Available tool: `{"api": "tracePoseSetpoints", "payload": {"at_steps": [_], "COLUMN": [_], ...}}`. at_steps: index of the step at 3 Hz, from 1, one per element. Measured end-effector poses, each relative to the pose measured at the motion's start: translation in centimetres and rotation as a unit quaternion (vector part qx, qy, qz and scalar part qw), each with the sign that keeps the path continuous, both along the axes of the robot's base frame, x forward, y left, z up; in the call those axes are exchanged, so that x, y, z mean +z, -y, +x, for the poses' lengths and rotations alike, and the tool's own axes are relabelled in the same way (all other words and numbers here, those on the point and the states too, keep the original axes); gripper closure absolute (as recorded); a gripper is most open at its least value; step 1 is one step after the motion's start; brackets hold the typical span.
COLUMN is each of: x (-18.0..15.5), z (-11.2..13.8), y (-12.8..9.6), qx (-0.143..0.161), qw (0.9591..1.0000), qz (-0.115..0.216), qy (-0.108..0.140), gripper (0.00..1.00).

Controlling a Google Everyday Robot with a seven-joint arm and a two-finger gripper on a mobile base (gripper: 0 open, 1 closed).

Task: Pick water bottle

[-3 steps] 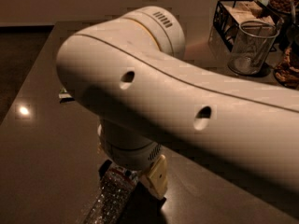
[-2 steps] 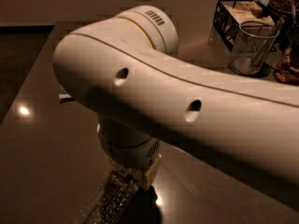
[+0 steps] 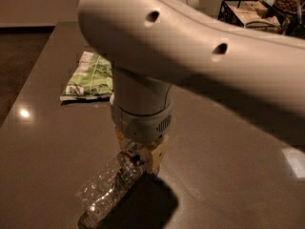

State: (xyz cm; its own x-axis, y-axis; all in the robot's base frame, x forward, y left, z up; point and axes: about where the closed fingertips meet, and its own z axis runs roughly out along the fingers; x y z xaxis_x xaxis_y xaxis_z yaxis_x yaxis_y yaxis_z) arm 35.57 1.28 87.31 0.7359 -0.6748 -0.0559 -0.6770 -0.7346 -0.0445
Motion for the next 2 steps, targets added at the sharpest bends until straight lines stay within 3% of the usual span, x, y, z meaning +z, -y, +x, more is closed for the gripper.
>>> {"api": "tracePoseSetpoints", "payload": {"at_steps": [1,2], "x": [2.2,5.7], "z": [1.0,2.4], "y": [0.5,1.2], "qx": [-0.016,-0.039], "qw": [0.9997,0.9979], "qz": [0.020,0.051], "qy": [-0.005,-0.006], "gripper": [1.00,1.00]}}
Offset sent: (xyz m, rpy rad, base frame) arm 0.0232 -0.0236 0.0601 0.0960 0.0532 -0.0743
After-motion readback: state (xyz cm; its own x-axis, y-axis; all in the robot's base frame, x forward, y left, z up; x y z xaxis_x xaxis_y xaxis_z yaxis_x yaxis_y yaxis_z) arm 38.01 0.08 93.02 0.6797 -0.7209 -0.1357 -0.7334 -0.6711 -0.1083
